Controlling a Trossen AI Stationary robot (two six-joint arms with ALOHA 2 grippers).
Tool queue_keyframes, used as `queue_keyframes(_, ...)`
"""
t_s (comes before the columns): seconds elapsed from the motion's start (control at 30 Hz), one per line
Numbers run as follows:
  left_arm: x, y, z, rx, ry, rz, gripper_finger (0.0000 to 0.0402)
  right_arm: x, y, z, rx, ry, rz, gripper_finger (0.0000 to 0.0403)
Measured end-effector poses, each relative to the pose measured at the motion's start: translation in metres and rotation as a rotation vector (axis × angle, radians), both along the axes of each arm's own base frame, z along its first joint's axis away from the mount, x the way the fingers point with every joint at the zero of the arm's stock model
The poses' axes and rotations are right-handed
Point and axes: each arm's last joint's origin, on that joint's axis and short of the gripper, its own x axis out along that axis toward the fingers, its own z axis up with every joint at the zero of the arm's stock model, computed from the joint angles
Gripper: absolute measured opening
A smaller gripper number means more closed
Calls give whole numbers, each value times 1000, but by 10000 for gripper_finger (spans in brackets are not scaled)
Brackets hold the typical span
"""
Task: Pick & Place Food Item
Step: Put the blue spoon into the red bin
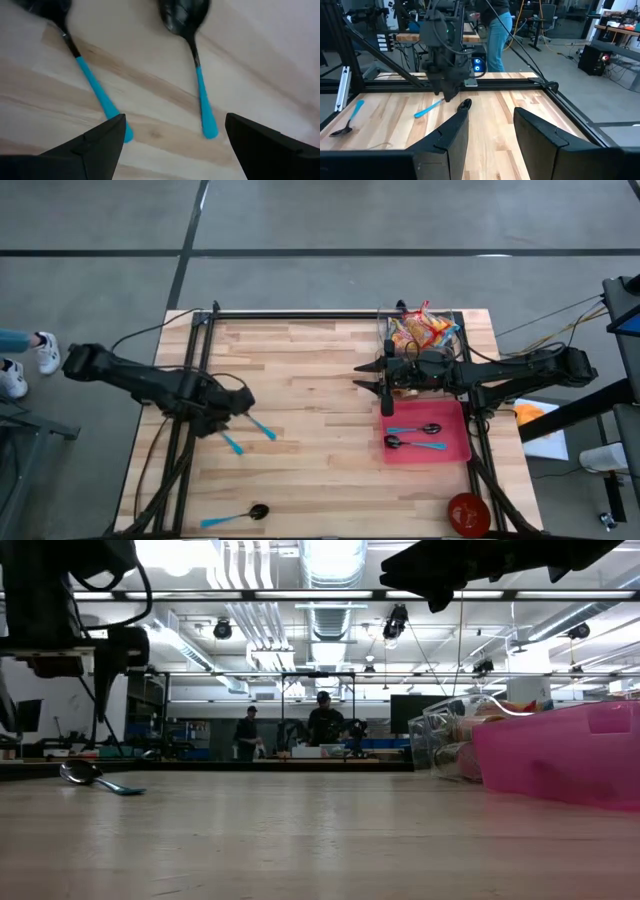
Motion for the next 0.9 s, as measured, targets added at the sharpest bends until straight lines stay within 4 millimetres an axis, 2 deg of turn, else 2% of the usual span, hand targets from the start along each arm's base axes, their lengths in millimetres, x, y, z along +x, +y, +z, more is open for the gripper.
queue_keyframes(0.23,9,4,-9,98,20,91,344,0,0,0,-3,1,0,156)
queue_keyframes(0.6,26,11,-25,59,69,112,338,0,0,0,-12,2,2,156)
queue_keyframes(0.9,36,21,-37,61,111,111,254,0,0,0,0,0,0,156)
